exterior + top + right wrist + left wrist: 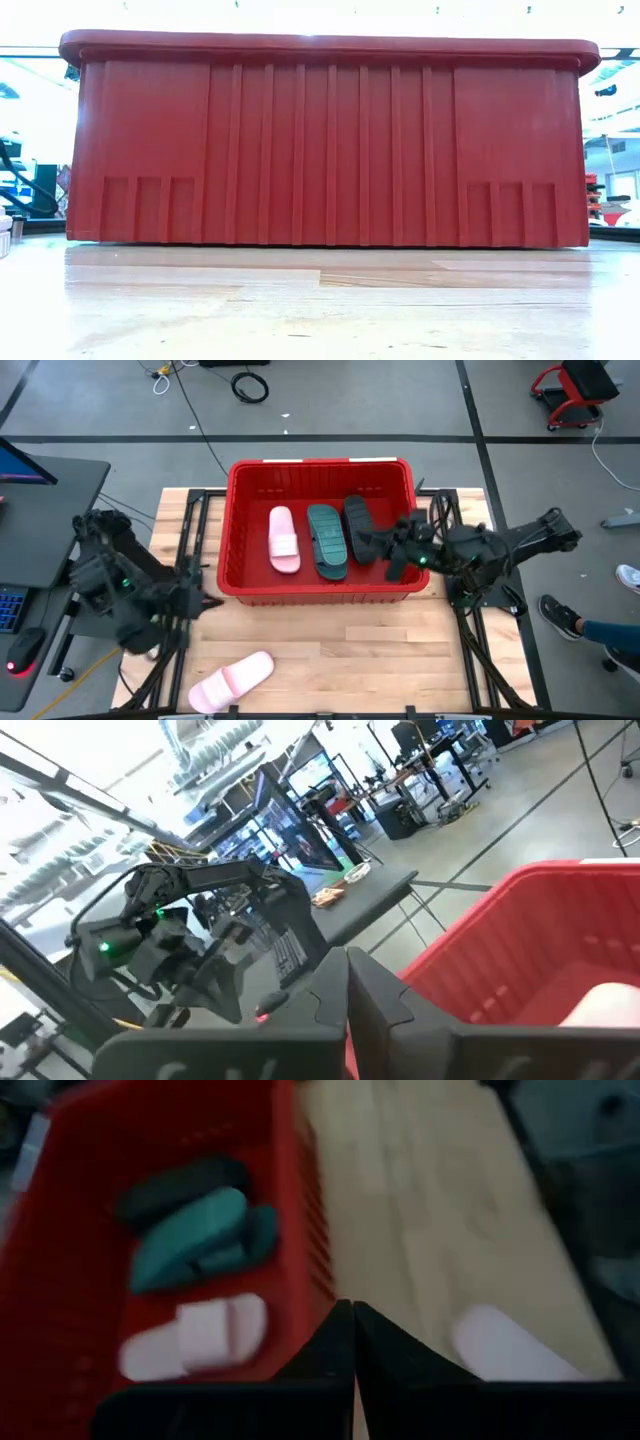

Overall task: Pick and place slides into bin
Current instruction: Put the pink slide into the red bin

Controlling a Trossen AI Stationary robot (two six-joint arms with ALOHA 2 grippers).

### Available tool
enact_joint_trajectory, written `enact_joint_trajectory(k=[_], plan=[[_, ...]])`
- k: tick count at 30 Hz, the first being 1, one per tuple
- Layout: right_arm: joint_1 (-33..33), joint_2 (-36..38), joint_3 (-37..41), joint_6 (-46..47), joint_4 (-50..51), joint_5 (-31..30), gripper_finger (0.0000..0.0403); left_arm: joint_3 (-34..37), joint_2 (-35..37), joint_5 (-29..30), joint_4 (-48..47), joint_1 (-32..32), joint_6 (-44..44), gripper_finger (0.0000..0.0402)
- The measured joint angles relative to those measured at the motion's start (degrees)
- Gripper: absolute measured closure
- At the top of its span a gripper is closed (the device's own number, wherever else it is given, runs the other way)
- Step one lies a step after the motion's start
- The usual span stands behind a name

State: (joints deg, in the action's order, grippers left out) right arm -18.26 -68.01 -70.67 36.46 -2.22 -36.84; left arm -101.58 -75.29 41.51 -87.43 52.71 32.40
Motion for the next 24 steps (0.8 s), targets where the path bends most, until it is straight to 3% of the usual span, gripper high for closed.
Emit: enact_joint_trajectory(k=[6, 14, 18, 24], plan=[[-3.6, -5.2, 0.0, -1.6, -7.7, -6.3, 0.0396, 1.6, 0.2, -1.3, -2.5, 9.6, 11.7, 0.0386], [-6.1, -11.5, -2.8, -5.5, -12.1, -6.1, 0.0396, 8.9, 0.3, -7.6, -2.0, 16.9, 23.0, 0.0393], [-8.4, -15.2, -9.8, -9.8, -7.6, -4.2, 0.0396, 14.4, 0.3, -15.9, 3.3, 18.9, 28.0, 0.0386], [-13.4, -20.2, -22.1, -10.8, 5.4, -3.5, 0.0396, 21.8, 0.3, -19.7, 15.5, 19.1, 36.7, 0.0376]])
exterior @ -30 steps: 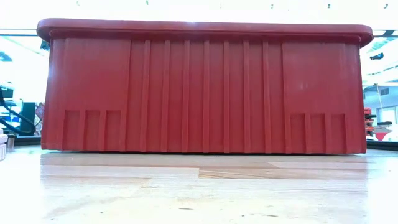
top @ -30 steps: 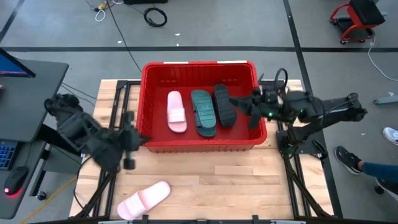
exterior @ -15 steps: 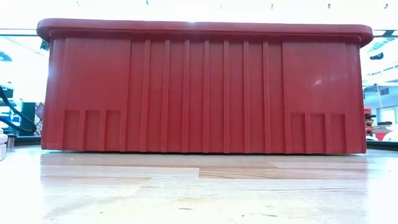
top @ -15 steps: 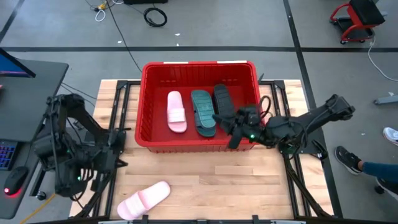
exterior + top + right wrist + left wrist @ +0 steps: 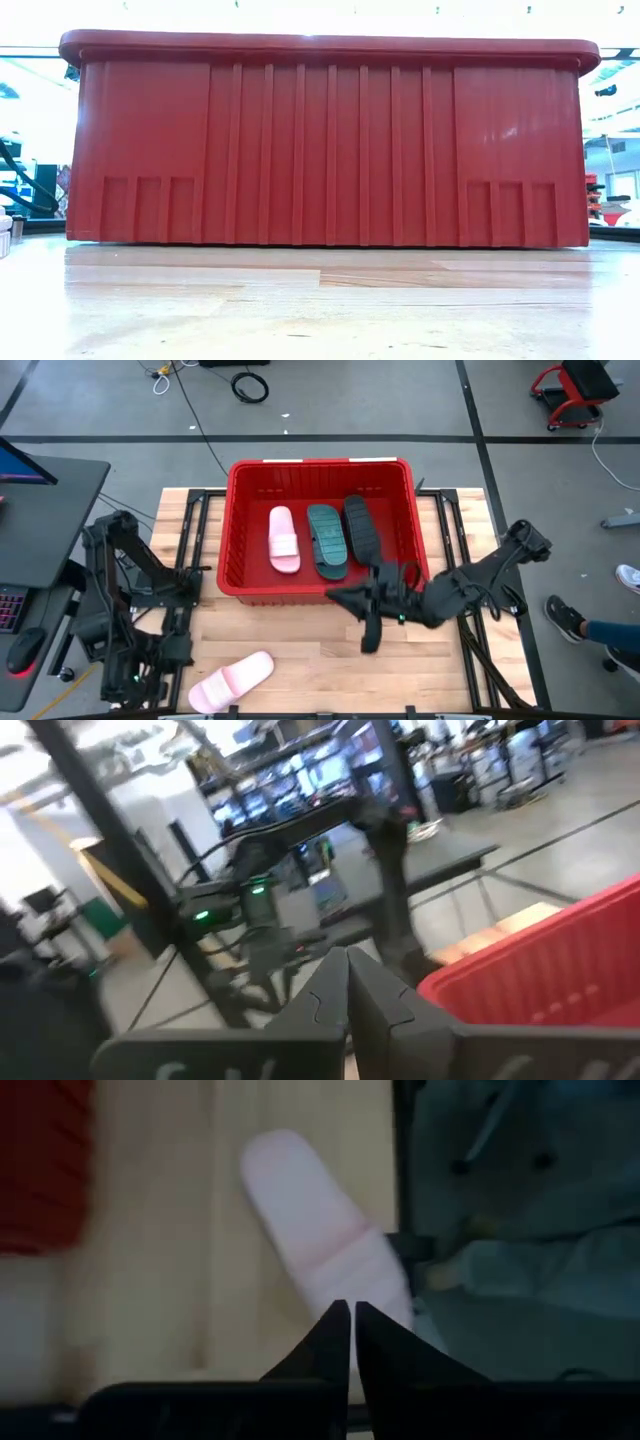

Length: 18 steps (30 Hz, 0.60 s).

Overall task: Pick and place slides into bin
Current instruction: Put the pink slide into the red bin

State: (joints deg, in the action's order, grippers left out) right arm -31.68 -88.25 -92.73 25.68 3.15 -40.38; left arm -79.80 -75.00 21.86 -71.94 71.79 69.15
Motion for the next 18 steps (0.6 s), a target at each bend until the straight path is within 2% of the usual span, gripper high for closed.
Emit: enact_joint_trajectory(k=[5, 10, 13, 18], plan=[[-4.4, -2.8, -5.5, 1.4, 5.2, 0.0, 0.0396, 3.3, -0.1, -2.2, 8.6, -0.9, 5.1, 0.0327], [-7.6, -3.9, -6.3, 3.7, 5.5, -0.3, 0.0396, 3.8, -1.4, -3.7, 12.4, -1.7, 7.7, 0.0256], [-9.4, -4.1, -6.3, 5.8, 7.6, -1.1, 0.0396, 3.9, -3.0, -9.4, 12.3, -3.9, 3.7, 0.022], [-11.0, -4.1, -6.3, 8.0, 9.9, -4.1, 0.0396, 3.9, -6.4, -15.0, 13.5, -9.5, -10.9, 0.0192]])
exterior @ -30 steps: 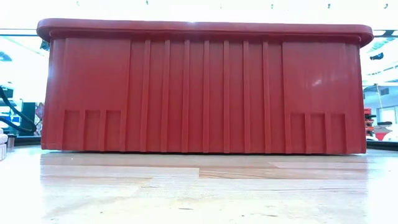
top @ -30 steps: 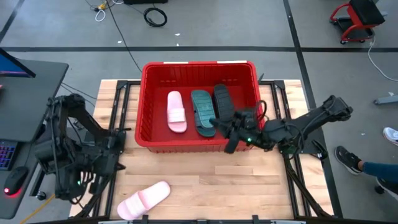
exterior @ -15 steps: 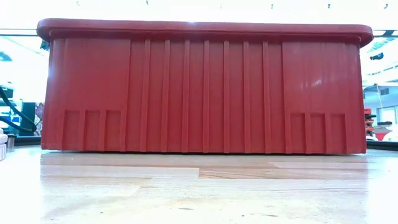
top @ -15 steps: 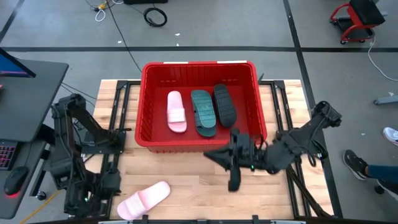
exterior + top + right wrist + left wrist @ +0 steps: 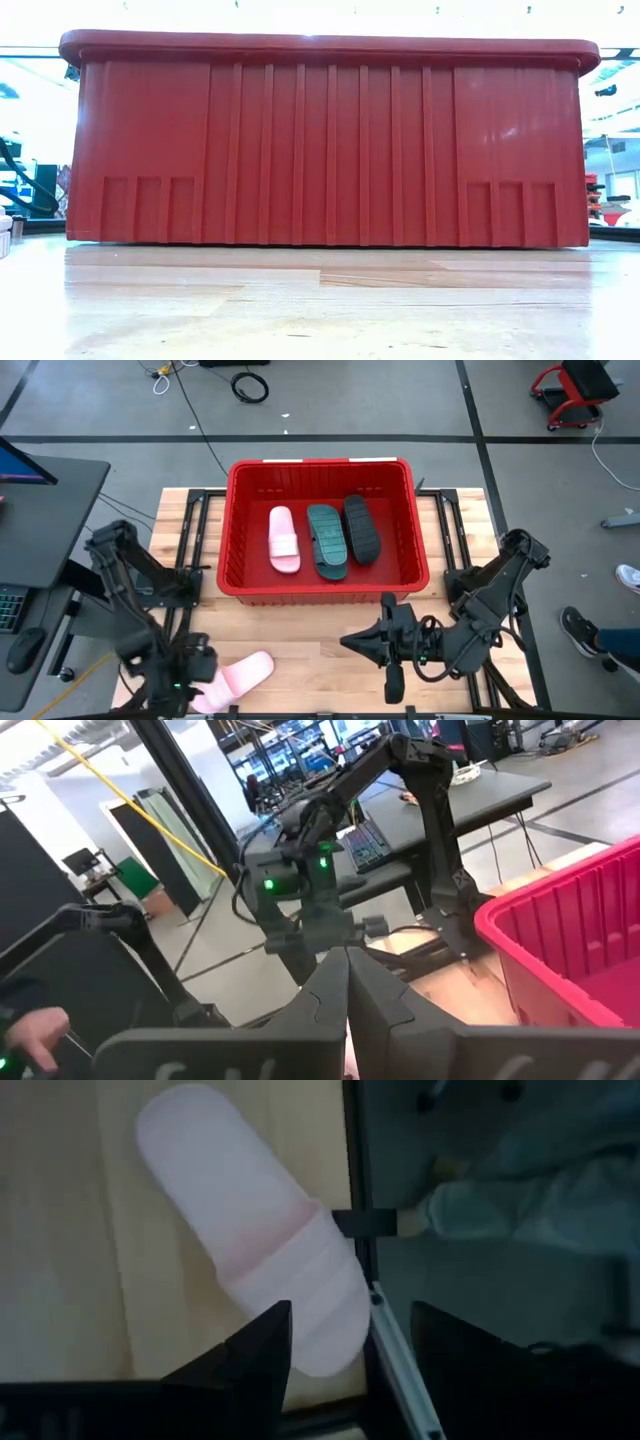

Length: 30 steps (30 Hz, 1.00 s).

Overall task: Pick and place slides into bin
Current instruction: Put the pink slide into the red bin

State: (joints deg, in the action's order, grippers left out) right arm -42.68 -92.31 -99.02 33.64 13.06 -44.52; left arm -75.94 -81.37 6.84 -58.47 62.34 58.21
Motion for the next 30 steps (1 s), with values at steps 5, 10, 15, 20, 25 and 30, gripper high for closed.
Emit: enact_joint_trajectory(k=[5, 10, 15, 20, 25, 30], plan=[[-0.1, 0.0, 0.0, 1.1, 0.7, -0.2, 0.0396, 0.0, -4.0, -8.8, 1.6, -5.9, -10.9, 0.0196], [-0.3, 0.0, 0.0, 1.3, 0.7, -0.2, 0.0396, 0.0, -8.5, -15.5, 1.7, -10.5, -21.1, 0.0189], [-0.4, 0.0, 0.0, 0.1, 0.7, -0.1, 0.0396, 0.0, -13.0, -18.4, 1.7, -12.9, -30.4, 0.0176], [-0.4, 0.0, 0.0, -0.7, 0.7, -0.1, 0.0396, 0.0, -18.2, -22.6, 1.6, -14.9, -35.8, 0.0178], [-0.4, 0.0, 0.0, -0.7, 0.9, 0.0, 0.0396, 0.0, -22.0, -23.6, 1.7, -16.4, -38.4, 0.0191], [-0.4, 0.0, 0.0, -0.8, 2.2, 1.0, 0.0396, 0.0, -25.4, -26.4, 1.6, -15.9, -39.4, 0.0197]])
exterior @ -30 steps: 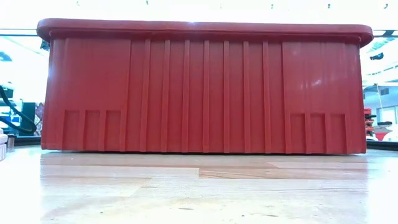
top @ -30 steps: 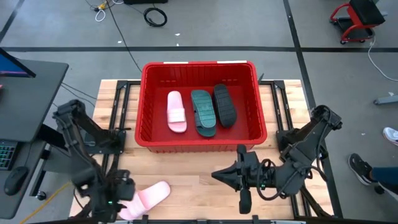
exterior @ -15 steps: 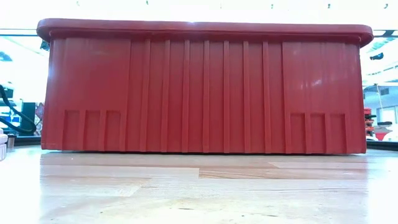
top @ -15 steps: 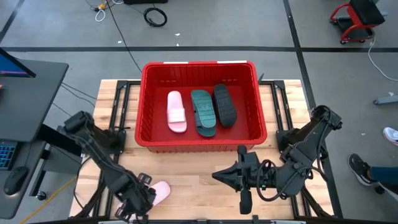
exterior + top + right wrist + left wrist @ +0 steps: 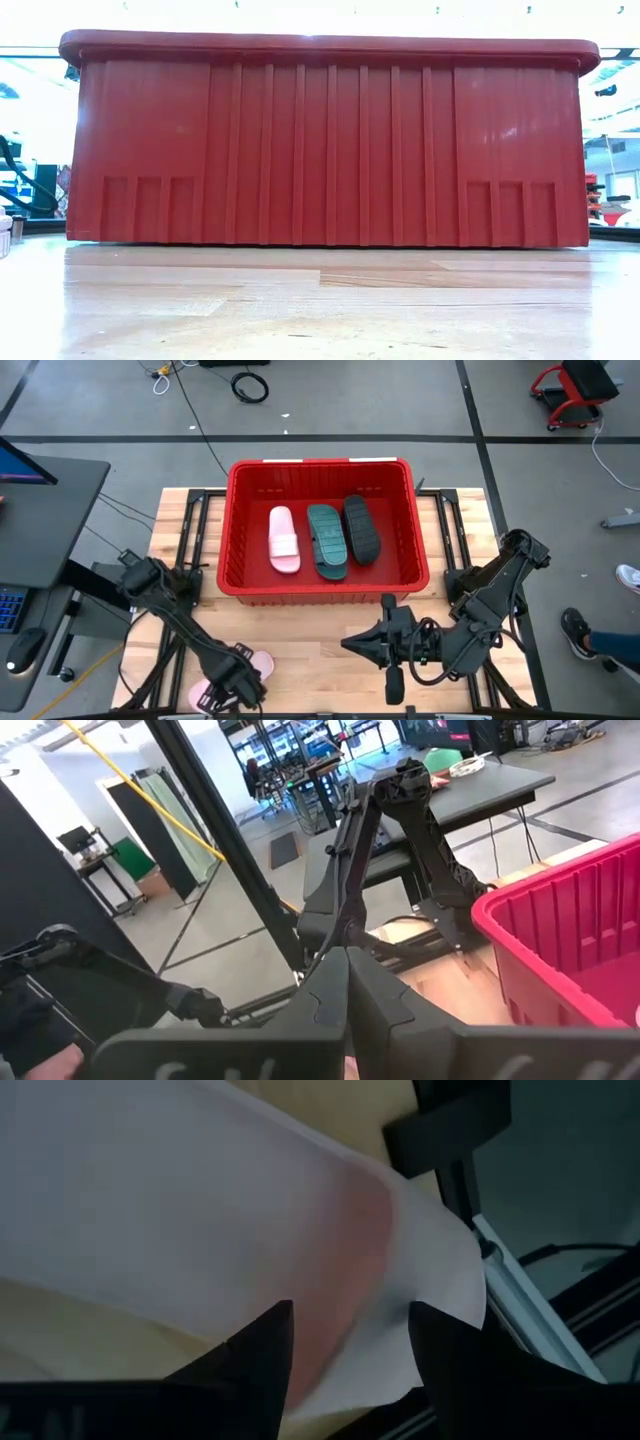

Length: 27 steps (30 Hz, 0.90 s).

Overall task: Pick and place slides into bin
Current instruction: Put the pink slide into the red bin

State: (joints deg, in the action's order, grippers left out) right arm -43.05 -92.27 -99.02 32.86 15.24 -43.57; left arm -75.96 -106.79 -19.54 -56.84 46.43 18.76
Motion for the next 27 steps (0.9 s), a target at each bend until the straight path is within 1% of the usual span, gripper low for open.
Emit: enact_joint_trajectory(k=[6, 9, 12, 15, 19, 20, 23, 25, 27], plan=[[0.0, 0.0, 0.0, 1.8, 2.9, 0.5, 0.0396, 0.0, -2.0, -1.3, 0.3, 1.0, 0.0, 0.0195], [-0.2, 0.0, 0.0, 1.9, 3.5, 0.5, 0.0396, 0.0, -2.0, -1.2, 1.1, 1.1, -0.1, 0.0211], [-0.3, 0.0, 0.0, 1.6, 3.7, 0.6, 0.0396, 0.0, -2.0, -0.6, 1.8, 1.4, -0.2, 0.0251], [-0.3, 0.0, 0.0, 1.6, 3.7, 0.6, 0.0396, 0.0, -2.0, 1.1, 2.5, 1.5, -0.9, 0.0305], [-0.3, 0.0, 0.0, 1.6, 3.8, 0.6, 0.0396, 0.0, -1.9, 1.2, 1.9, 1.5, -1.2, 0.0379], [-0.3, 0.0, 0.0, 1.6, 3.9, 0.6, 0.0396, 0.0, -1.6, 1.4, 1.5, 1.5, -1.0, 0.0387], [-0.3, 0.0, 0.0, 1.5, 4.8, 0.6, 0.0396, 0.0, 0.0, 2.6, 0.3, 1.5, 0.7, 0.0381], [-0.3, 0.0, 0.0, 1.5, 5.3, 0.6, 0.0396, 0.0, 1.7, 3.5, -0.7, 1.5, 3.4, 0.0376], [-0.2, 0.0, 0.0, 1.5, 5.8, 0.6, 0.0396, -0.3, 4.0, 4.2, -2.4, 1.9, 6.5, 0.038]])
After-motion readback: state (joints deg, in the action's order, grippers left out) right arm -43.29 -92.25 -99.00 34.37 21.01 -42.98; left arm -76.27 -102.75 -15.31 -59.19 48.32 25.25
